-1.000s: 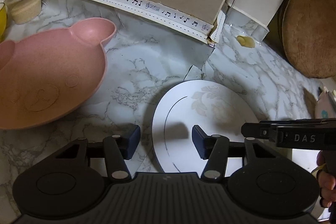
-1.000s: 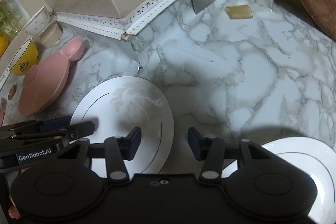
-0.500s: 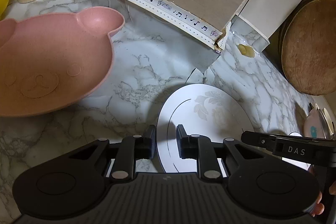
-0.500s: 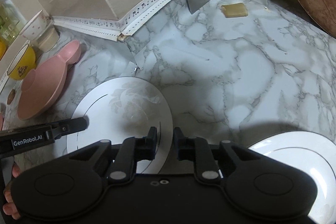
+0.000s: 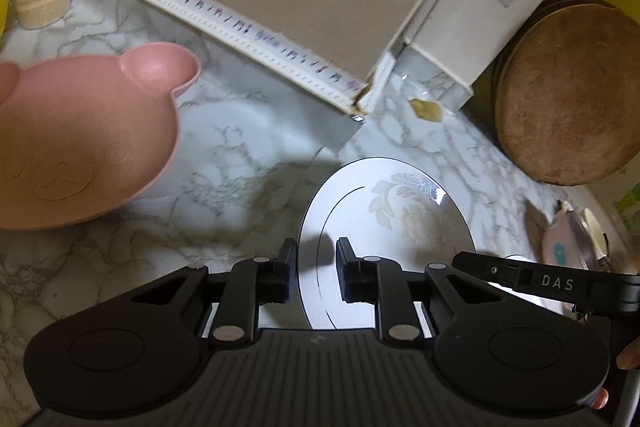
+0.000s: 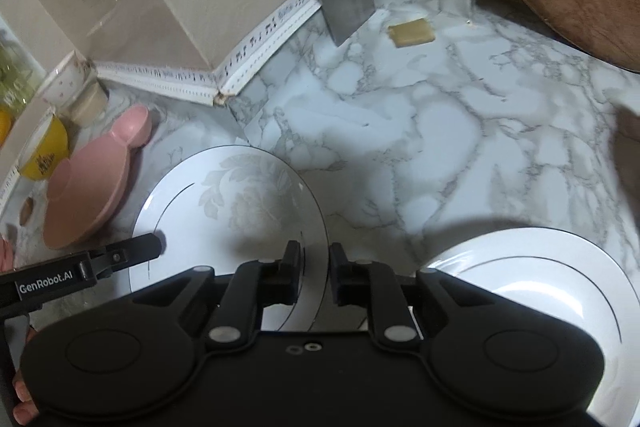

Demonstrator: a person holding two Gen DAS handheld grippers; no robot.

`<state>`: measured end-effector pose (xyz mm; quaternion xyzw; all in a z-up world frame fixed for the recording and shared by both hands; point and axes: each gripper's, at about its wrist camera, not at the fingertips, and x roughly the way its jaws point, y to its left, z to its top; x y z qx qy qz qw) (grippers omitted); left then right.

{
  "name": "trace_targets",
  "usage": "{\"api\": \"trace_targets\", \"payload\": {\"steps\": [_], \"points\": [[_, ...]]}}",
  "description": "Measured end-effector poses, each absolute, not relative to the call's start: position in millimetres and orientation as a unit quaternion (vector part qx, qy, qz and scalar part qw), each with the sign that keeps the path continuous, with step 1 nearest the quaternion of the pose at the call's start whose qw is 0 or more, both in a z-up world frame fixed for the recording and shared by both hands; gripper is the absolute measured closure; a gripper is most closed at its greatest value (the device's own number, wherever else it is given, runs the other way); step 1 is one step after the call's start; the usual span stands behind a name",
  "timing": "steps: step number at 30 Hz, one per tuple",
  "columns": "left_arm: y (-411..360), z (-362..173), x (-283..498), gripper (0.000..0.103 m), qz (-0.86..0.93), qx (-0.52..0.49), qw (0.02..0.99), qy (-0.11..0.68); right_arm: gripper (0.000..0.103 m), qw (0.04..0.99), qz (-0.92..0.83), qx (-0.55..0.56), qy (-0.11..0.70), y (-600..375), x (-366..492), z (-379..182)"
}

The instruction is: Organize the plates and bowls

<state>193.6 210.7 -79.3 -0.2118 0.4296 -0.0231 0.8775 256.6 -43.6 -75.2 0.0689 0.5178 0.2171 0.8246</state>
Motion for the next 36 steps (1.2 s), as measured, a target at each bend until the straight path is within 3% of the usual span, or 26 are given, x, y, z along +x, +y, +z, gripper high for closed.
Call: {"api": "trace_targets", "payload": {"steps": [15, 36], "points": [[139, -44, 193, 0.083, -0.103, -0.185, 0.88, 0.425, 0.089, 0.85, 0.166, 0.109, 0.488, -121, 226, -29], [24, -92, 199, 0.083, -0.16, -0.088, 0.856, 0.483, 0.09, 0.834, 0.082, 0.164, 0.52, -232, 184, -80]]}}
